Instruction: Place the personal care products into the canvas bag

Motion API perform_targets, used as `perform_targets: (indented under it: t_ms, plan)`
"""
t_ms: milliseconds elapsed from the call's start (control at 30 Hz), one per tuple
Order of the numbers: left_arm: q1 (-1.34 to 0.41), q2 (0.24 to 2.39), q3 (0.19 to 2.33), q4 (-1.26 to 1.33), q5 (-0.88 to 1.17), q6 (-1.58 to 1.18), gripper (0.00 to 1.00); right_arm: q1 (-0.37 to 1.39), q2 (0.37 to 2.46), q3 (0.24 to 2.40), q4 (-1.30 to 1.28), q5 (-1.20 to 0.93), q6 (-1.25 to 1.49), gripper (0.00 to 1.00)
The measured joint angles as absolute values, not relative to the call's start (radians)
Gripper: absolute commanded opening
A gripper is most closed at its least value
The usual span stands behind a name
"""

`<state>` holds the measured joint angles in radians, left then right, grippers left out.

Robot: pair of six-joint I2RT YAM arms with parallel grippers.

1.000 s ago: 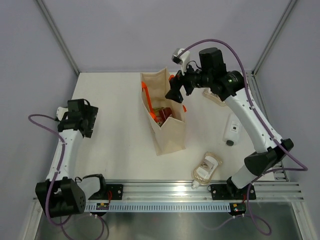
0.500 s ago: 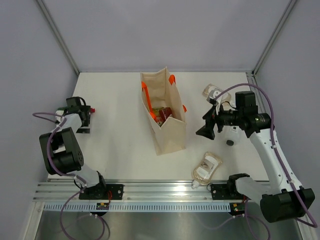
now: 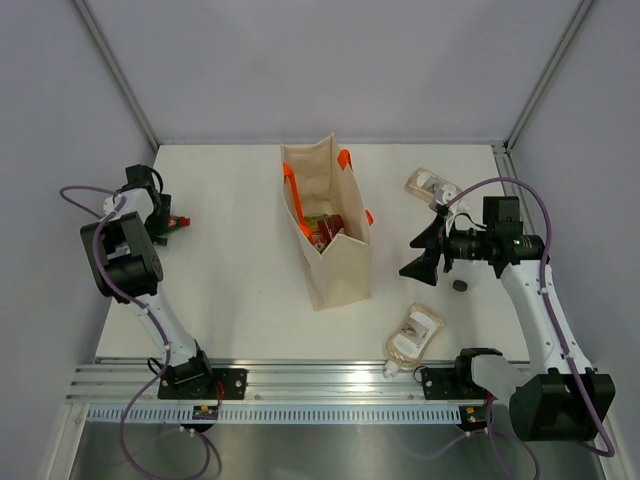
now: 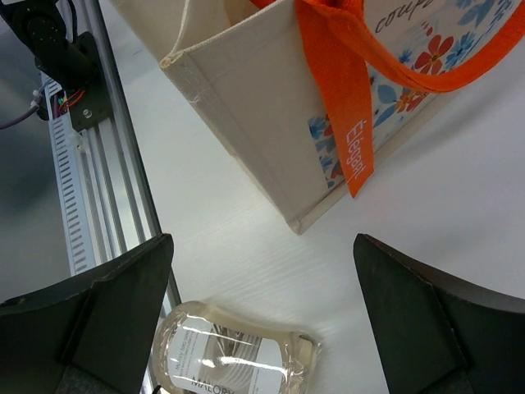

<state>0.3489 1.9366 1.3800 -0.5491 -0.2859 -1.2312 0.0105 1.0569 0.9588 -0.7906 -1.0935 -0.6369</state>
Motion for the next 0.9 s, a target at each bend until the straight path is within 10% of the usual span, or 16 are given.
perform_targets:
  t_ms: [300, 900]
  plan:
    - [0.344, 2.03, 1.461, -0.683, -0.289, -1.182, 0.57, -0.068, 1.069, 0.959, -0.791, -1.147, -0.644, 0.99]
    - [-0.01, 1.856, 1.202, -0.566, -0.096, -0.854, 0.59, -0.197, 1.036, 0.961, -0.819, -1.206, -0.665, 1.0]
